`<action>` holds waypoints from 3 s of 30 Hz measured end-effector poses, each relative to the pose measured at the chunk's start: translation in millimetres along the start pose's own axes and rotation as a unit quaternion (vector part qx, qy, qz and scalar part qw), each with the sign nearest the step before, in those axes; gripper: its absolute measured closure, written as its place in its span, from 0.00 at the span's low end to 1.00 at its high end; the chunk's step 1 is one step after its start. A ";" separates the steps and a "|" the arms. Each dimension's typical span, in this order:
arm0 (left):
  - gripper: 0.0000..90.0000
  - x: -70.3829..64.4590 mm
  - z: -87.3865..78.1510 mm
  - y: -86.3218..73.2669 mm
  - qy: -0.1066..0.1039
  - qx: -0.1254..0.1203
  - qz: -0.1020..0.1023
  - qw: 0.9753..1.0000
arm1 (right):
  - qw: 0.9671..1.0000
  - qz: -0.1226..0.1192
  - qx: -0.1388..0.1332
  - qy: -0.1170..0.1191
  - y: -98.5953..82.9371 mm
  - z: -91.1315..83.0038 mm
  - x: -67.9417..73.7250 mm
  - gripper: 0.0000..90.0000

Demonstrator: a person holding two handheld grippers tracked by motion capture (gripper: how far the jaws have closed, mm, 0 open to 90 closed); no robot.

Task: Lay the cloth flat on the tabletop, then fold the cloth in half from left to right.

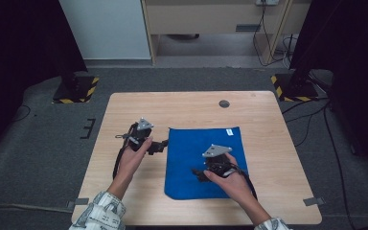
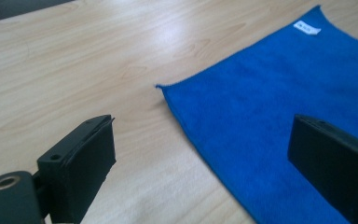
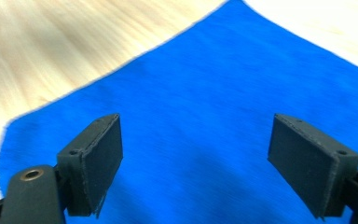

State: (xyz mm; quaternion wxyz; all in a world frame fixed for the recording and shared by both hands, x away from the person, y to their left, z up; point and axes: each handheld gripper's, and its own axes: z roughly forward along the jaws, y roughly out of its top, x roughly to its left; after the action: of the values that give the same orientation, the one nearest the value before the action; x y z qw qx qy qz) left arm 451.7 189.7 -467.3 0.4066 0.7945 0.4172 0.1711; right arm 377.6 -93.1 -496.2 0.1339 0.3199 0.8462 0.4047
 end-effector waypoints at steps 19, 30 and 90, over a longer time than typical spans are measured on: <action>0.08 5.4 24.7 4.0 -0.016 0.018 -0.019 1.000 | 0.996 -0.054 0.020 0.070 14.5 27.0 63.5 0.42; 0.08 5.5 25.4 9.3 -0.010 0.008 -0.017 1.000 | 0.993 -0.077 0.015 0.091 10.1 22.7 85.7 0.78; 0.99 24.5 79.9 39.0 0.005 0.022 -0.017 1.000 | 0.998 -0.046 -0.004 0.034 6.4 19.9 113.7 0.97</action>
State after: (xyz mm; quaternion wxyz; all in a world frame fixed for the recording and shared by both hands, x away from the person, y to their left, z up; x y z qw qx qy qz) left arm 535.4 156.6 -487.0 0.3898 0.7953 0.4364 0.1586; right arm 303.6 -4.3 -500.3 0.1247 0.2660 0.8624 0.4122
